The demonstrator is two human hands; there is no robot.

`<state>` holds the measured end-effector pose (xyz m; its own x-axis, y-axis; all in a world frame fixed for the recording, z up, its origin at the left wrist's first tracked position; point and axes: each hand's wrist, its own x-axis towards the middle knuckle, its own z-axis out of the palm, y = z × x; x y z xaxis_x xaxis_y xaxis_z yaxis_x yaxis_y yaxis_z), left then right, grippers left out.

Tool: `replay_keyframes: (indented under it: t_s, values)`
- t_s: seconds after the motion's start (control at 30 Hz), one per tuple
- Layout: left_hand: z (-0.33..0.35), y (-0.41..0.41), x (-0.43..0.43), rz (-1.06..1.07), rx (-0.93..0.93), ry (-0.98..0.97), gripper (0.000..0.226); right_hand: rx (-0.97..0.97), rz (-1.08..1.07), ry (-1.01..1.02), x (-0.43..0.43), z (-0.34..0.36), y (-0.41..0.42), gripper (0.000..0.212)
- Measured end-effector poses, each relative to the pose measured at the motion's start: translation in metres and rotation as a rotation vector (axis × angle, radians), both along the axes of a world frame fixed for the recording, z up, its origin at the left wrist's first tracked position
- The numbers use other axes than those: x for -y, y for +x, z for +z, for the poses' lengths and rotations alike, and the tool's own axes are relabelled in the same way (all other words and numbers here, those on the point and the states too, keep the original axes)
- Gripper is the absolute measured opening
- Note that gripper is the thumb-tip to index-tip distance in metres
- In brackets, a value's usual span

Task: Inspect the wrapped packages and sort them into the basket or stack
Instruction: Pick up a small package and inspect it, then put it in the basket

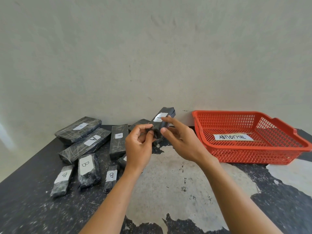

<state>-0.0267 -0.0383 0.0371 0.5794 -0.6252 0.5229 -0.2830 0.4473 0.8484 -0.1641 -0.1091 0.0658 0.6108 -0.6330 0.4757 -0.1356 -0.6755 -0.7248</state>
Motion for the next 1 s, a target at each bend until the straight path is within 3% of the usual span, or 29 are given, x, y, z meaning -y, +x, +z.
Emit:
replay_keyframes:
  t_s: [0.1,0.27,0.43,0.5,0.57,0.67,0.73,0.83,1.0]
  values:
    - [0.001,-0.001,-0.002,-0.053,-0.004,-0.012,0.025,-0.02,0.011,0.001,-0.002,0.0,0.001,0.041]
    - [0.001,-0.002,-0.007,-0.28,-0.171,-0.071,0.034,0.022,-0.06,-0.018,0.001,0.0,0.0,0.034]
    - [0.002,-0.005,-0.005,-0.353,-0.083,-0.048,0.036,0.122,-0.119,0.074,0.001,0.001,-0.002,0.032]
    - [0.003,-0.006,-0.005,-0.251,-0.024,0.003,0.03,0.124,-0.198,0.012,0.004,-0.001,-0.002,0.035]
    - [0.001,0.002,-0.001,0.002,0.076,0.062,0.03,0.116,-0.218,0.009,0.007,-0.002,-0.005,0.028]
    - [-0.001,0.022,-0.001,0.191,0.137,0.178,0.052,0.117,-0.135,0.085,0.013,-0.001,-0.014,0.018]
    - [0.002,0.031,-0.004,0.098,0.081,0.218,0.057,0.135,-0.075,0.101,0.016,0.002,-0.019,0.012]
    - [0.007,0.034,-0.01,-0.132,-0.017,0.172,0.041,0.148,-0.035,0.095,0.018,0.001,-0.021,0.009]
    - [0.001,0.042,-0.01,-0.169,-0.053,0.094,0.031,0.037,-0.046,0.035,0.024,-0.006,-0.022,0.022]
